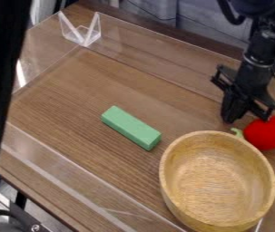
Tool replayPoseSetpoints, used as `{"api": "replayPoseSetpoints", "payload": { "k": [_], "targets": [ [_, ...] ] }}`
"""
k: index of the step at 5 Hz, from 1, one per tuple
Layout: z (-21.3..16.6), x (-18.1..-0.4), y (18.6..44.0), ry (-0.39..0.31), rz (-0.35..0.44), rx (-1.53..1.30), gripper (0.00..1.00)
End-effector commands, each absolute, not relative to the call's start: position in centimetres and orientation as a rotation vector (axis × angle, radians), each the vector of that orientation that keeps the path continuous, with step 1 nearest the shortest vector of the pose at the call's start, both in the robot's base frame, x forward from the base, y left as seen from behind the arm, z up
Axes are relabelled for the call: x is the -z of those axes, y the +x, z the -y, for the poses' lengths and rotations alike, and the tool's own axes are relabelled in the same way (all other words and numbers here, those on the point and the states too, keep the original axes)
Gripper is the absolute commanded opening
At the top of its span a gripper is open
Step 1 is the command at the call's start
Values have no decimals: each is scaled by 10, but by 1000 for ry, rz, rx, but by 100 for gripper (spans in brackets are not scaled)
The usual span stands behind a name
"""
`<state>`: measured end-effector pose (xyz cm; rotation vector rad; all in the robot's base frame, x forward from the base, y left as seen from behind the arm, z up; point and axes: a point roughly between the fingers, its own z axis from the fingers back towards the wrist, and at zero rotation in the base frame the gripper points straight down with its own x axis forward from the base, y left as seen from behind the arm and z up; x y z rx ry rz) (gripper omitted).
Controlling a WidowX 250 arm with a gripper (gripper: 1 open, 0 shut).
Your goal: Move the red fruit to the left
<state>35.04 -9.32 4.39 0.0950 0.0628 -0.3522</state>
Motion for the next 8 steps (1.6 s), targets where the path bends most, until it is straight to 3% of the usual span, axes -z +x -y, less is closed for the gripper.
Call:
{"api": "replayPoseSetpoints", "payload": {
  "k": [1,2,5,6,8],
  "targets": [
    [84,-99,351,97,53,261,0],
    [90,-110,344,93,71,265,0],
    [142,-91,336,59,61,371,0],
    [136,-95,339,66,71,287,0],
    [115,-126,343,81,124,173,0]
  ]
}}
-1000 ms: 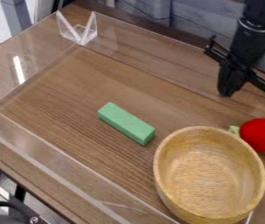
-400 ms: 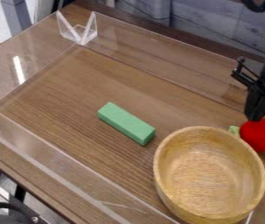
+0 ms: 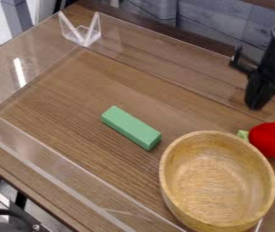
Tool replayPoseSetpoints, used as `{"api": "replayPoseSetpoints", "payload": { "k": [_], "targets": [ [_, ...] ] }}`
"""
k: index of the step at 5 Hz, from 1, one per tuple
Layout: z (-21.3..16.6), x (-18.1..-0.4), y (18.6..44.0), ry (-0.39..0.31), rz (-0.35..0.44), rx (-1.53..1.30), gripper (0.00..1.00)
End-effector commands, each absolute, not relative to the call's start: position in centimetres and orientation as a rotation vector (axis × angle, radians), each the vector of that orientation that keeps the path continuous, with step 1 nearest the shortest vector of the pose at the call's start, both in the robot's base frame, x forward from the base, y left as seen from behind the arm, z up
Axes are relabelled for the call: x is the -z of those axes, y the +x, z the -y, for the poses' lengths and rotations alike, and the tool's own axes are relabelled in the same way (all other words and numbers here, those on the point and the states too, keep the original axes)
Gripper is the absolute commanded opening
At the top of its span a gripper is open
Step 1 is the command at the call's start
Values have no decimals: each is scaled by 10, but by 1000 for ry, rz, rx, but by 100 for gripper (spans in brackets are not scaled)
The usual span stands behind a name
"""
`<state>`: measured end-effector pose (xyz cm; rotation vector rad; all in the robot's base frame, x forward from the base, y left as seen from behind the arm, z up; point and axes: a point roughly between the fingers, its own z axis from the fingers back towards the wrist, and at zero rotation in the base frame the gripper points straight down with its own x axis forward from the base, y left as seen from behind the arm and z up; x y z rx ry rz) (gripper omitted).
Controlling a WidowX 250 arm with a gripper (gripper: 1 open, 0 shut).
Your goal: Move the red fruit to the left
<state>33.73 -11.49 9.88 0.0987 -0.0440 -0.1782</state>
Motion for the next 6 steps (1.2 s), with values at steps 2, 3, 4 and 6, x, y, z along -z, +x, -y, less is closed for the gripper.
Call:
{"api": "replayPoseSetpoints", "payload": {
  "k": [2,3,4,6],
  "targets": [
    [123,-116,341,68,112,232,100],
    [130,-101,339,59,94,275,100],
    [140,-87,333,54,75,291,100],
    [157,-74,330,41,52,309,100]
  ]
}}
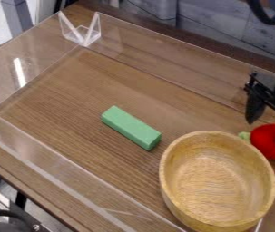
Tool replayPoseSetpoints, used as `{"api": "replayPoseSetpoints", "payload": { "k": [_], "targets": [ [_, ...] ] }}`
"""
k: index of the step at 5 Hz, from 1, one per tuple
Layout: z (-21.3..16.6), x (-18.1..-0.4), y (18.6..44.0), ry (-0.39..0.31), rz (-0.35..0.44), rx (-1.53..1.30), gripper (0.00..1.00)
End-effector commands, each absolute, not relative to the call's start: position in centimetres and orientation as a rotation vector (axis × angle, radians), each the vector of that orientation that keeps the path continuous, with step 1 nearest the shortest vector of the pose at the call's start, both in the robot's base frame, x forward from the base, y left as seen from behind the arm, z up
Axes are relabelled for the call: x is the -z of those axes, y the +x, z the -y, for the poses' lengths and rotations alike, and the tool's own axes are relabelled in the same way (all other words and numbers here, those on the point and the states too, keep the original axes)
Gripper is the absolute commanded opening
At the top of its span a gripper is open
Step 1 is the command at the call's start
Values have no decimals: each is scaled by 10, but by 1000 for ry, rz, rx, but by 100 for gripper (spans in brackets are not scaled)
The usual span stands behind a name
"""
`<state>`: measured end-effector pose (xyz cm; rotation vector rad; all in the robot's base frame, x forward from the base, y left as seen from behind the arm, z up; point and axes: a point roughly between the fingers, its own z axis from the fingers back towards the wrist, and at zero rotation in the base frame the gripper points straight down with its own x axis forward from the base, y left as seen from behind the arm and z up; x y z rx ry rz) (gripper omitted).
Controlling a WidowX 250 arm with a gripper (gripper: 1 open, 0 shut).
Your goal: Move the red fruit to the left
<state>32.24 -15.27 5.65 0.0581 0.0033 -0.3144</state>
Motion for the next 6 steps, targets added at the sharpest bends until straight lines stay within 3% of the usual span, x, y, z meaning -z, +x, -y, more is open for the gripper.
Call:
{"api": "replayPoseSetpoints", "payload": {
  "k": [1,3,4,6],
  "targets": [
    [157,-72,328,35,47,290,100],
    [153,-65,327,18,46,427,100],
    [152,-63,323,15,47,420,0],
    [150,-62,319,16,64,410,0]
  ]
}}
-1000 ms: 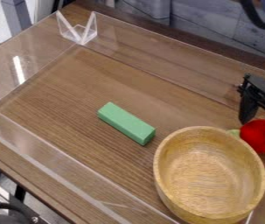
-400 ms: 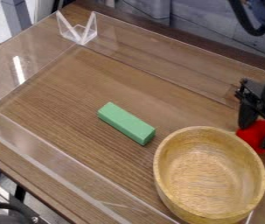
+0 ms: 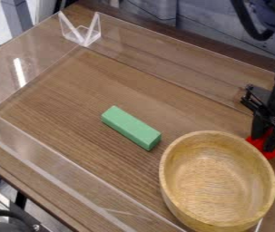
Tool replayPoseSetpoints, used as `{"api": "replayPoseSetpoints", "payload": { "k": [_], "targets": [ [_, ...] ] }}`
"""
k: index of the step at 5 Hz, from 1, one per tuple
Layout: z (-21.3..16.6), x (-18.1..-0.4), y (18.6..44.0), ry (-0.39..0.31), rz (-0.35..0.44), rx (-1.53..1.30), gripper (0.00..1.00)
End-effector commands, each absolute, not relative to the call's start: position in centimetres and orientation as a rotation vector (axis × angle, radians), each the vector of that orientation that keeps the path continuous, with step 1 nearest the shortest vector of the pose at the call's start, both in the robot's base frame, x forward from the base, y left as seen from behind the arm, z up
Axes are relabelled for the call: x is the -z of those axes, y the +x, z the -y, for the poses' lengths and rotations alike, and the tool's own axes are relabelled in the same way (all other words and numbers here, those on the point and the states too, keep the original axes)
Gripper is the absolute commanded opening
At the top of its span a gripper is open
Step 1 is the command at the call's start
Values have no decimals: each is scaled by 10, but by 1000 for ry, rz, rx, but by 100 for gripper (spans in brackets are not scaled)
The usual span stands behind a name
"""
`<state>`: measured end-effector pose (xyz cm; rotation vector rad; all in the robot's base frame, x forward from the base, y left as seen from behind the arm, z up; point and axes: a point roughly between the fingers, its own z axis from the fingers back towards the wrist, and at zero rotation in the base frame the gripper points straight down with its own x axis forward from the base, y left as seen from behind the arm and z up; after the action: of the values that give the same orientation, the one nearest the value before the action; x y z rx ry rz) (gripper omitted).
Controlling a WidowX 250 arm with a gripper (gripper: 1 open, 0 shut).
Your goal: Move the red fruit to the left
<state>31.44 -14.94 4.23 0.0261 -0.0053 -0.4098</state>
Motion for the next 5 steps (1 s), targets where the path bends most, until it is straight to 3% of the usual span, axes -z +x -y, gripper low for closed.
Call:
{"api": "replayPoseSetpoints", "payload": {
  "k": [1,2,3,5],
  "targets": [
    [136,-59,323,12,67,464,0],
    [123,-56,327,10,70,518,100],
    [133,-48,336,16,76,498,0],
    [153,-45,342,18,99,470,0]
  ]
}}
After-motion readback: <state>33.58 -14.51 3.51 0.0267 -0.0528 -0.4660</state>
